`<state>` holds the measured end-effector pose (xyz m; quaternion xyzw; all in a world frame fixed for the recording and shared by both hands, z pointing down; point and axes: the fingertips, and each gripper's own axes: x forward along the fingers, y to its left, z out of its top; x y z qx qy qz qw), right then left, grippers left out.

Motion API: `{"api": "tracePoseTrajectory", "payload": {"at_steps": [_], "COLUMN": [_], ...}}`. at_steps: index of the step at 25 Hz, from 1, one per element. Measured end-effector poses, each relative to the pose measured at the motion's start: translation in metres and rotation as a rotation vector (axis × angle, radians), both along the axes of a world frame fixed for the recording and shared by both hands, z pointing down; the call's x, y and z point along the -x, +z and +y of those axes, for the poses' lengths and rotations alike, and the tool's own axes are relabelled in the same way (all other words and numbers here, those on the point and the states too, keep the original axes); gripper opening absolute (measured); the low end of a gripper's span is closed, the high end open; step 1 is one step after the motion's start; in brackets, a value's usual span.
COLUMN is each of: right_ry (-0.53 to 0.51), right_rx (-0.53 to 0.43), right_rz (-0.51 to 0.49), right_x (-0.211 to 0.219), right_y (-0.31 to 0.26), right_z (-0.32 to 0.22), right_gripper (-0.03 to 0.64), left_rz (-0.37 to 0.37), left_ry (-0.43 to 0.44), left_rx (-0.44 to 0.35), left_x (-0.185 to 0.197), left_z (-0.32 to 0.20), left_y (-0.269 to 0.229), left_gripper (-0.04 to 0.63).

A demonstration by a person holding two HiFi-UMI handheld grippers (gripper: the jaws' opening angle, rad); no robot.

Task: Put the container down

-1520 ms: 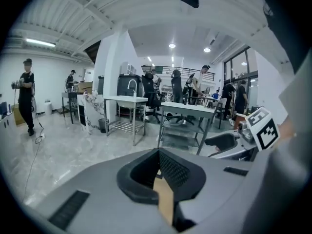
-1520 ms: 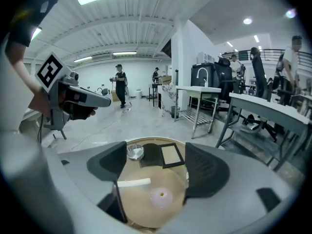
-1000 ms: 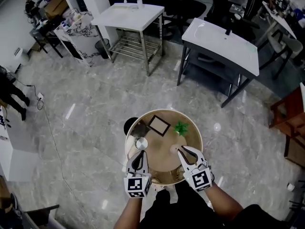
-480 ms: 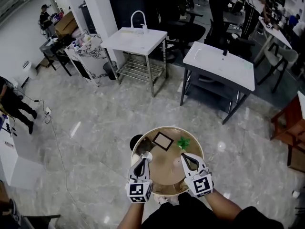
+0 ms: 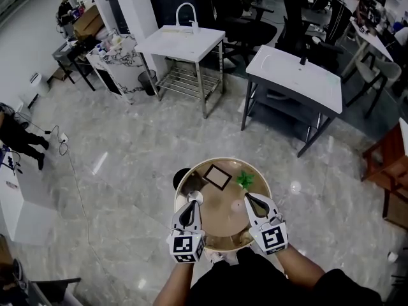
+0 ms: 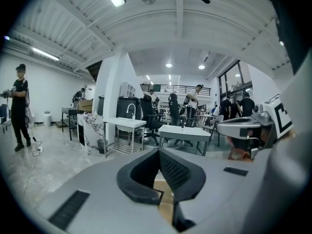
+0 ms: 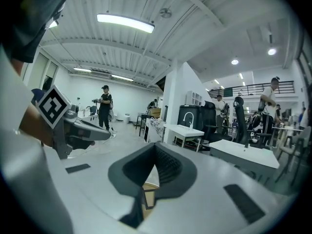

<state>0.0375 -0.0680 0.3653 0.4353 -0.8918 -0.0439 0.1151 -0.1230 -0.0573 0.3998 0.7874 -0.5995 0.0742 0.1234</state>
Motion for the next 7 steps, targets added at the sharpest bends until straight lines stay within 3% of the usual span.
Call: {"api": "tracePoseTrajectory", "payload": {"at_steps": [7], "right_ry": [-0.005], "right_rx": [-0.003], "right_rz": [0.006], "right_x": [0.0033], "right_y": [-0.0066], "right_z": [-0.0072], "right_gripper": [-0.003], "left_rz": [0.020], "left_ry": [-0.014], "left_rx": [-0.014], "left_x": [-0.0007], "left_z": [-0.0083], "left_y": [-0.0031], "left_gripper": [-0.005]}}
